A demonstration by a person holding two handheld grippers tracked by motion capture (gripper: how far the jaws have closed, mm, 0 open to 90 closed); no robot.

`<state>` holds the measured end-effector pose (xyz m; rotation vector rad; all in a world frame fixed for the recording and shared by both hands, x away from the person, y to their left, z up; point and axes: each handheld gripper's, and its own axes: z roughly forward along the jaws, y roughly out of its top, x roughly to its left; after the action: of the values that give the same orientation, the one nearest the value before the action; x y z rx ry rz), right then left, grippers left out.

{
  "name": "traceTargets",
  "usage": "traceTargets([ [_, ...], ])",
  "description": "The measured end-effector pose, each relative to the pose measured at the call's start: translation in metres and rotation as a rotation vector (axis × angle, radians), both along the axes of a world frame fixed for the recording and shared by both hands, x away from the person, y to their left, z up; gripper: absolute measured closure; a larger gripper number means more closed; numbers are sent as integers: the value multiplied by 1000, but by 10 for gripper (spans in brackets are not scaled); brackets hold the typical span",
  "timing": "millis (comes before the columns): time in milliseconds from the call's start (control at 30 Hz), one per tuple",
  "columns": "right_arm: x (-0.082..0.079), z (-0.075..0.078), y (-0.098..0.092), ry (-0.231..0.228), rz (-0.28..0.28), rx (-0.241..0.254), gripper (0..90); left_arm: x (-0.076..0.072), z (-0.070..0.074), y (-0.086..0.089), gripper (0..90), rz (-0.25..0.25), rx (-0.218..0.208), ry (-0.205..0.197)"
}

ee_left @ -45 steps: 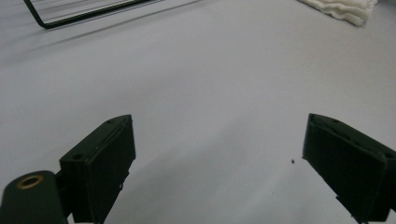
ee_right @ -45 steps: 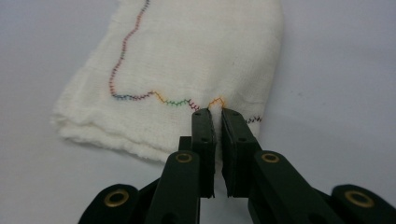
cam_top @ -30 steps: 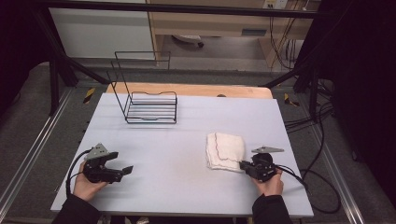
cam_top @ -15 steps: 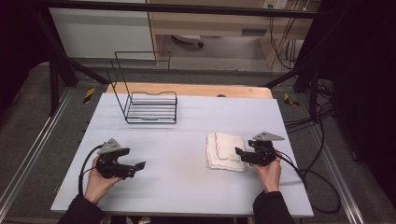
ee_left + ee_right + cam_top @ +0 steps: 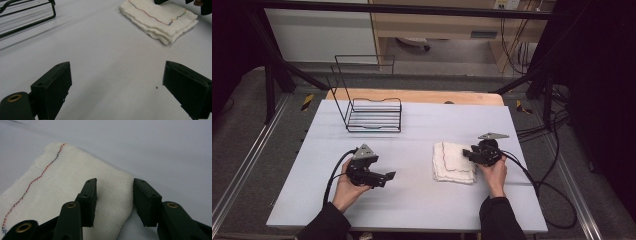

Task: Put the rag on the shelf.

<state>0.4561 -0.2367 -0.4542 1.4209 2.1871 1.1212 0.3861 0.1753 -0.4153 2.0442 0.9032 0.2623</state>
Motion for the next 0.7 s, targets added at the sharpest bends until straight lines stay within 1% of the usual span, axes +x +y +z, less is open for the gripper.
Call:
traceTargets([
  [67,0,-1,0,10,-4,20,625,6,2,-8,83,-3,2,-6],
  [100,-1,0,1,25,-8,35,685,9,3,-13,83,-1,-1,-5],
  [133,-1,0,1,25,-8,35,685,13,4,-18,83,0,-3,-5],
  [167,-1,1,0,26,-7,38,711,17,5,-23,83,3,-10,-3],
  [300,-2,3,-1,19,-3,46,751,34,7,-46,88,6,-13,7],
  [367,-2,4,-2,21,-2,53,750,42,7,-59,93,11,-7,15],
  [433,-1,6,-3,11,-7,67,731,50,9,-70,105,14,5,13],
  [533,-1,7,-4,-1,-14,71,722,60,11,-84,121,23,13,11],
  [567,1,6,-4,-9,-17,56,704,64,11,-88,139,27,15,12],
  [600,1,6,-4,-9,-17,56,704,67,11,-93,139,30,14,15],
  [633,2,5,-4,-14,-14,35,694,70,10,-97,160,34,18,18],
  [700,2,4,-3,-14,-17,35,692,75,9,-104,179,42,29,25],
])
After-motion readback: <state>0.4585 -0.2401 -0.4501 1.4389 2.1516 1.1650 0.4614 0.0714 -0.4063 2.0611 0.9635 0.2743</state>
